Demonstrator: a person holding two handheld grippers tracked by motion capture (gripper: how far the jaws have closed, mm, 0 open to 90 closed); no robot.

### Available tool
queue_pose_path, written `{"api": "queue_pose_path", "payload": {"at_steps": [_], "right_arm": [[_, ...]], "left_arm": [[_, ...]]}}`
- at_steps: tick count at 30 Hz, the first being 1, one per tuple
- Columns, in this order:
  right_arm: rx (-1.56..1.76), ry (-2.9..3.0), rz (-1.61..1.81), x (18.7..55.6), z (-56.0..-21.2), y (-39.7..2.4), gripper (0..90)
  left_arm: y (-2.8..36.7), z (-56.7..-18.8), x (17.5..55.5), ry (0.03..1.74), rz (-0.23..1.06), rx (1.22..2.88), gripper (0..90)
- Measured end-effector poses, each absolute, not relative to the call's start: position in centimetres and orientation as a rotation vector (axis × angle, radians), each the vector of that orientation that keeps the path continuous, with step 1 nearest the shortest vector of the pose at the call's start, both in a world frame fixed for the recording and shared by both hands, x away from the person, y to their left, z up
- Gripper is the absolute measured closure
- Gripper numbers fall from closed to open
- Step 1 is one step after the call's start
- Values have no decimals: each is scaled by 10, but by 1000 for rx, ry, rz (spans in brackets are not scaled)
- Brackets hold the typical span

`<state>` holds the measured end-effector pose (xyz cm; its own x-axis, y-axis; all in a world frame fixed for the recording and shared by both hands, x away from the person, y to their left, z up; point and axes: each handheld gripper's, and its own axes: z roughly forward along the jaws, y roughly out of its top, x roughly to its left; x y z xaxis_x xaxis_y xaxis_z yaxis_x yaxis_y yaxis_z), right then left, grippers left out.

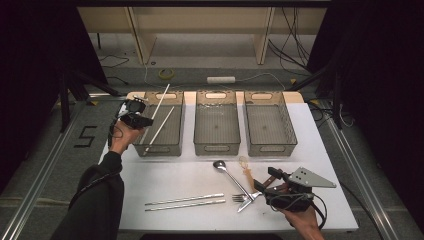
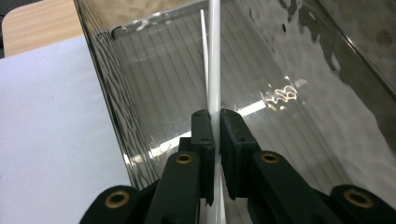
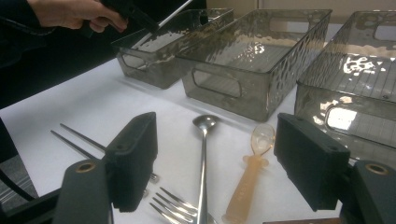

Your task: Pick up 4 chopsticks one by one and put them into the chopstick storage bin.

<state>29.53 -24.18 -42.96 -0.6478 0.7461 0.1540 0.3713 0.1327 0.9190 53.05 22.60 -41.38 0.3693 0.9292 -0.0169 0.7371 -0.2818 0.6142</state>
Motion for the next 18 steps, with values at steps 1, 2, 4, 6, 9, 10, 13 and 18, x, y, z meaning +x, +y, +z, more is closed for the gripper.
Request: {"api": "queue_pose_path", "payload": {"at_steps": [1, 2, 4, 6, 9, 10, 13, 18], "right_arm": [[1081, 2075, 1521, 295, -430, -242, 312], [1079, 2076, 1520, 295, -430, -242, 312], [1080, 2076, 1520, 295, -430, -242, 312], [1080, 2075, 1521, 295, -430, -242, 312], [1081, 2073, 1522, 295, -430, -242, 312], [1081, 2073, 1522, 295, -430, -242, 312], [1080, 2074, 1521, 295, -430, -242, 312], [1080, 2074, 1521, 295, -430, -242, 312]], "left_arm": [[226, -415, 531, 1435, 473, 2110, 837], [225, -416, 531, 1439, 473, 2116, 837], [226, -417, 531, 1445, 472, 2119, 837], [226, -418, 531, 1447, 469, 2130, 836], [227, -420, 531, 1461, 460, 2136, 836], [227, -421, 532, 1469, 455, 2141, 835], [228, -424, 533, 1488, 419, 2160, 828], [229, -420, 530, 1486, 423, 2155, 730]]}}
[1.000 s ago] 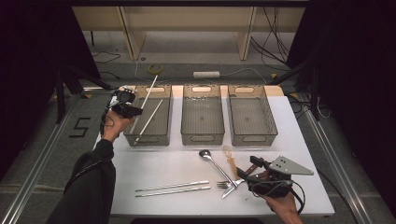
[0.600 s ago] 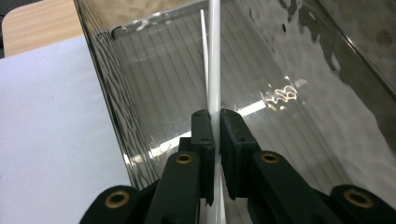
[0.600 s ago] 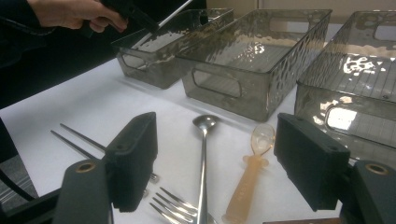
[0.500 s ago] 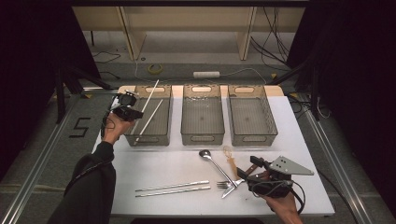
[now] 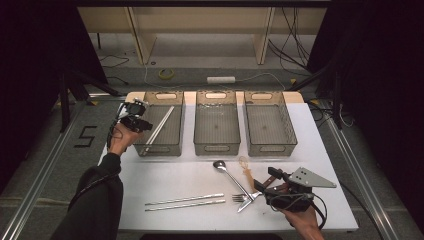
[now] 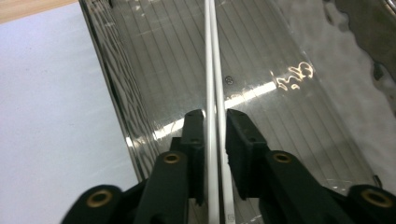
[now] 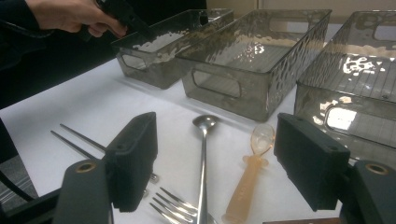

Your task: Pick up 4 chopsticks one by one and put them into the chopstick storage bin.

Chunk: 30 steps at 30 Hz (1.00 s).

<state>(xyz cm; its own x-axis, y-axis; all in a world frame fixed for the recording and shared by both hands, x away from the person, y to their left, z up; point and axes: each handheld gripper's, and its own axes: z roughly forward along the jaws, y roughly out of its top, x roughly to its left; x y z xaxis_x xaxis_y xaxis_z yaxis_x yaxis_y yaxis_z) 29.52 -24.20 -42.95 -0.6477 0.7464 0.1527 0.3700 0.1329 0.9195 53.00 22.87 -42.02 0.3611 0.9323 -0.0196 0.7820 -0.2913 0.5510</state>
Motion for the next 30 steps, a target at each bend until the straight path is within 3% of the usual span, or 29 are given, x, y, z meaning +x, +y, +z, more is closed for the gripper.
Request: {"api": "queue_pose_path", "payload": {"at_steps": [8, 14, 30], "right_arm": [[1081, 2074, 1519, 295, -430, -242, 313], [1078, 2076, 1522, 295, -429, -242, 313], [1070, 2080, 1522, 293, -428, -240, 312]], "left_arm": [[218, -397, 496, 1377, 396, 2134, 506], [202, -390, 458, 1233, 374, 2242, 367], [159, -396, 401, 952, 273, 2448, 262]]}}
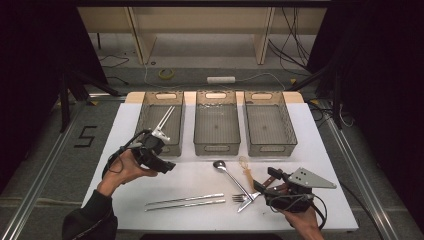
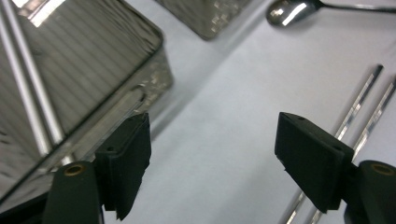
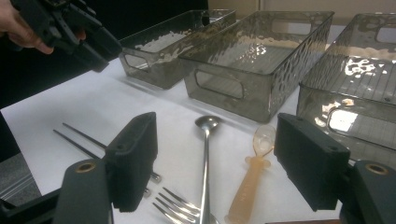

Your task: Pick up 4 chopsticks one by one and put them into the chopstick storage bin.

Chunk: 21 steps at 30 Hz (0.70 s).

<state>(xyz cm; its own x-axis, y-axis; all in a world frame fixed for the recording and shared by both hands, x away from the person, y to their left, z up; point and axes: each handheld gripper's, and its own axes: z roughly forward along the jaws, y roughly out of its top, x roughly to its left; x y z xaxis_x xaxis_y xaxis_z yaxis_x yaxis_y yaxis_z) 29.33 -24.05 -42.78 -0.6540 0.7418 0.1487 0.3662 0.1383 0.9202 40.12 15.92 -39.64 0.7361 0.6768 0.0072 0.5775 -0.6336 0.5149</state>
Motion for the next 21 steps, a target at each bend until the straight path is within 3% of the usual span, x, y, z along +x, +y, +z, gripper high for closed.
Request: {"api": "queue_pose_path", "payload": {"at_steps": [21], "right_arm": [[1064, 2087, 1521, 293, -428, -240, 312]], "left_arm": [[130, -422, 372, 736, 193, 2629, 296]]}}
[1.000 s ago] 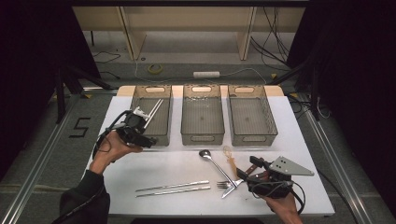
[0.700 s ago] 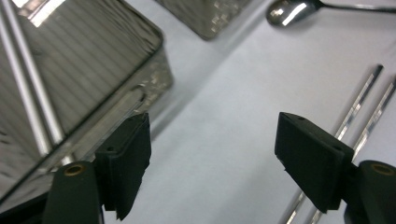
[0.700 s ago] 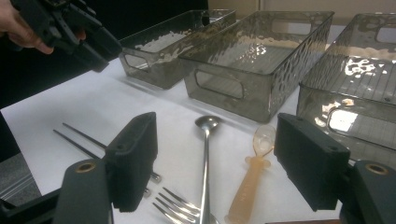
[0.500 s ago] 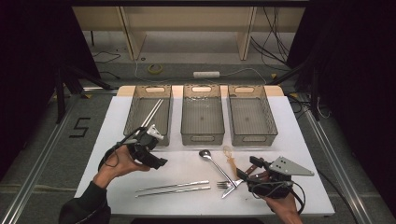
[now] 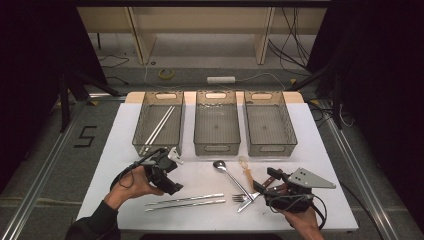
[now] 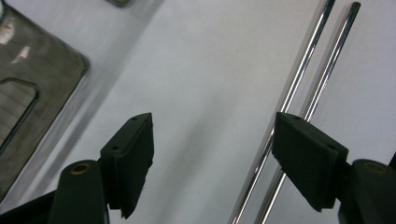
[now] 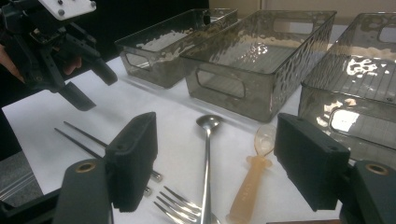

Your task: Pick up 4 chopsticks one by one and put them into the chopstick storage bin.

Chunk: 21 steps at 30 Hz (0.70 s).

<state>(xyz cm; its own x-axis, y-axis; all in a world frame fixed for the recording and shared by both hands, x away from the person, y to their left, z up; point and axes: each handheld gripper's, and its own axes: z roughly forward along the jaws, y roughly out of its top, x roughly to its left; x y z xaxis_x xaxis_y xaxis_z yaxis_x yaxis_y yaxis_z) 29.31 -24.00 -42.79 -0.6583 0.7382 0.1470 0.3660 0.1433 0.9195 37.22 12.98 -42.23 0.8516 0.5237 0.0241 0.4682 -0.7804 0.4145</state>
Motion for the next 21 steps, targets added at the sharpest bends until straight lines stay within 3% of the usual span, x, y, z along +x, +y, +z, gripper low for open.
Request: {"api": "queue_pose_path", "payload": {"at_steps": [5, 21], "right_arm": [[1063, 2088, 1521, 293, -428, -240, 312], [1058, 2094, 1519, 293, -428, -239, 312]], "left_arm": [[123, -426, 369, 685, 175, 2670, 337], [106, -445, 361, 521, 95, 2796, 582]]}}
